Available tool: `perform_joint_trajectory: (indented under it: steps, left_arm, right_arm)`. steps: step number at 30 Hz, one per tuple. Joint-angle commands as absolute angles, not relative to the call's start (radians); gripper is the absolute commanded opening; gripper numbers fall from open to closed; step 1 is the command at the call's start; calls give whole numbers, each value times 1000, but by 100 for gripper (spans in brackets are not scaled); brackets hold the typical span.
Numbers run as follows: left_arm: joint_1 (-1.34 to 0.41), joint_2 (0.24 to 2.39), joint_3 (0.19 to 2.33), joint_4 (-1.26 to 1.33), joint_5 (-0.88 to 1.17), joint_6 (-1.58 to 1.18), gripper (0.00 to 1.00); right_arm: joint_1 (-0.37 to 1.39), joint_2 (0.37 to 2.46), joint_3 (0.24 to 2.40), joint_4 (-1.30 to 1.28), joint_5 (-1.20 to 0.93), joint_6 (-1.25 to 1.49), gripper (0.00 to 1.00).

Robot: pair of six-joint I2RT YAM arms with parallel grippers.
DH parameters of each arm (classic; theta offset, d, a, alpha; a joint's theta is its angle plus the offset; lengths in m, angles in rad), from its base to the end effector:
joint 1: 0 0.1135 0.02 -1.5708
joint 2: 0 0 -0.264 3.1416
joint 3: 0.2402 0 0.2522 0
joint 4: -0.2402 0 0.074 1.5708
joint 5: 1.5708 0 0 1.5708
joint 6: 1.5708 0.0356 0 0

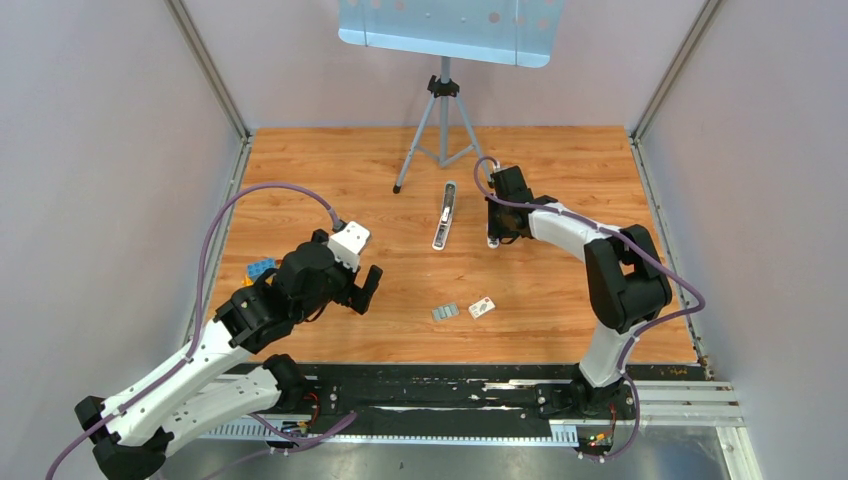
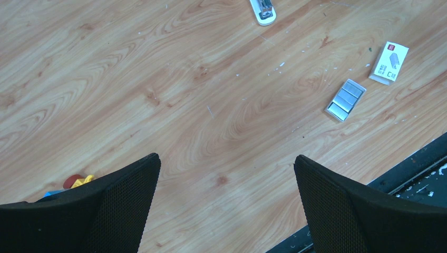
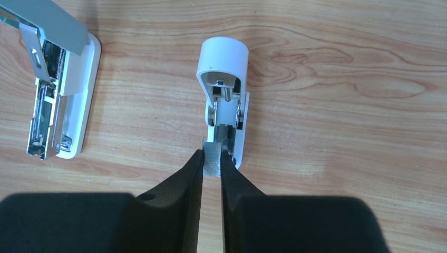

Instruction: Load the staples into the stapler

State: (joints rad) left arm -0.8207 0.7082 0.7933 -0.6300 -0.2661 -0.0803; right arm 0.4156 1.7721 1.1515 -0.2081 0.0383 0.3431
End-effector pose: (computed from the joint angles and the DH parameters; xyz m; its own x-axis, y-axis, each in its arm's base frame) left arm 0.1099 -0.1042 0.3097 -0.3965 0.3121 -0.8634 0.5225 0.8500 0.0673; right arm 0.3491 0.1526 0.1978 -0.7628 0.0308 -0.6459 -0.1308 0.9709 0.2008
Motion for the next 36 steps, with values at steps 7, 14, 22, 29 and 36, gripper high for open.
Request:
perform_joint_trajectory:
  steps: [7, 14, 22, 29, 36]
  left_arm:
    - [-824, 698, 788, -624, -272, -70, 100]
    - [-823, 696, 788, -621, -273, -70, 100]
    - [-824, 695, 788, -623, -276, -70, 100]
    - [-823, 692, 788, -622, -276, -69, 100]
    - [-824, 685, 787, -620, -276, -69, 100]
  right_arm:
    - [395, 1791, 1173, -209, 74, 327, 16]
    - [394, 1800, 1185, -208, 67, 326, 16]
    - [390, 1817, 1195, -209, 65, 326, 16]
    - [390, 1827, 1195, -206, 71, 322, 15]
    - [385, 1832, 1192, -206, 69, 322, 15]
